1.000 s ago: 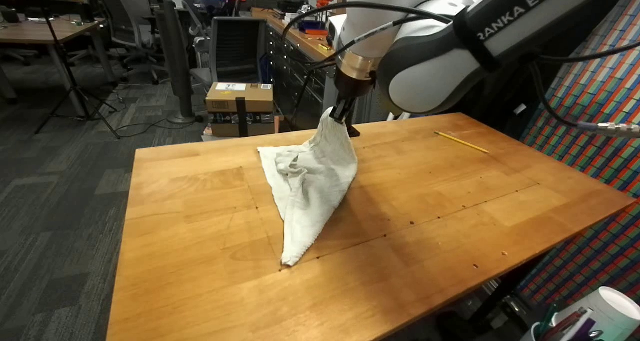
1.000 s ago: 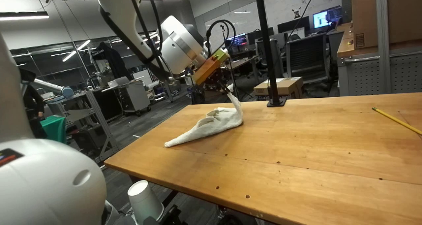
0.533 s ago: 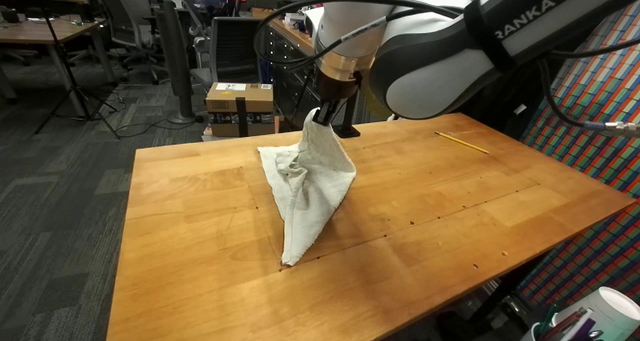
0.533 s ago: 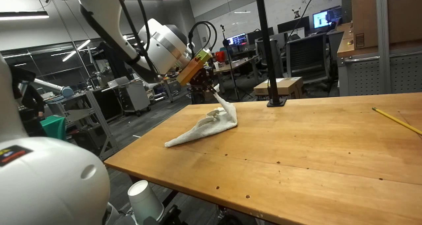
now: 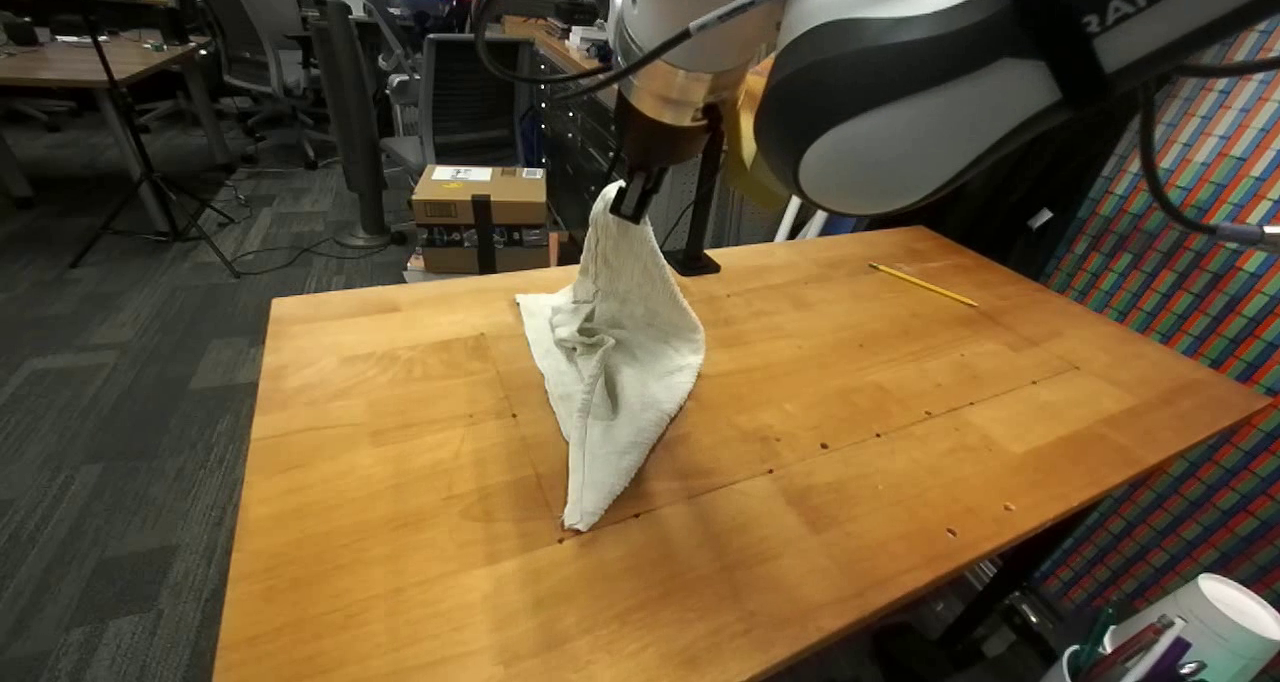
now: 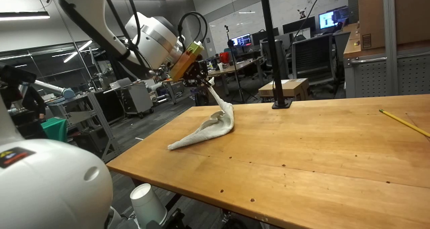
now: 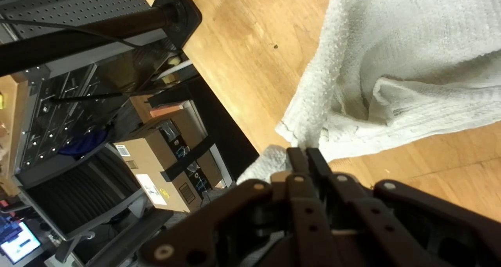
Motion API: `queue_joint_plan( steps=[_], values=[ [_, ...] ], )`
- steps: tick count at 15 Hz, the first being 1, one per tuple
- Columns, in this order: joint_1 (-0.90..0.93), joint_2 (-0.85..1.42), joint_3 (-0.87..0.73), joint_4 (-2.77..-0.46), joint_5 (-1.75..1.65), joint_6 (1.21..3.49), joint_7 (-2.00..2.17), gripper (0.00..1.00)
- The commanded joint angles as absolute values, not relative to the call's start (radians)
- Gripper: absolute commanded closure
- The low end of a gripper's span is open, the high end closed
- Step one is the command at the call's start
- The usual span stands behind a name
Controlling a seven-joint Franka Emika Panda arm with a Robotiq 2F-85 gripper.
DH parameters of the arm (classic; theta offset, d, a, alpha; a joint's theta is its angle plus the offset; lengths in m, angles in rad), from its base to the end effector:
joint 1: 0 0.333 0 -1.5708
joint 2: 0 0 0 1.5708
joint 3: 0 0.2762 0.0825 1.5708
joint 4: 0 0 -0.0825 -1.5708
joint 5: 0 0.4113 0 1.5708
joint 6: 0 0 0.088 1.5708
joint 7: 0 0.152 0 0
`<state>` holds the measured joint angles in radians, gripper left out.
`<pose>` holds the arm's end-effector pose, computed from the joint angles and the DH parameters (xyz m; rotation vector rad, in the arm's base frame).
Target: Fold the cloth on the table
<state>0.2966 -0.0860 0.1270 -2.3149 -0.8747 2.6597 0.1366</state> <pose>0.5230 0.2418 0.3250 2.2984 1.2454 0.7232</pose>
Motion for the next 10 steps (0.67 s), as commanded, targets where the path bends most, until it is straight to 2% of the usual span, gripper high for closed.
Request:
queue_joint_plan(
  steps=[1, 10],
  values=[
    [0.302, -0.176, 0.141, -2.376, -0.902, 2.663, 0.164, 0.93],
    [0.252, -0.285, 0.218, -2.471, -0.884, 2.677, 0.146, 0.93]
  ],
)
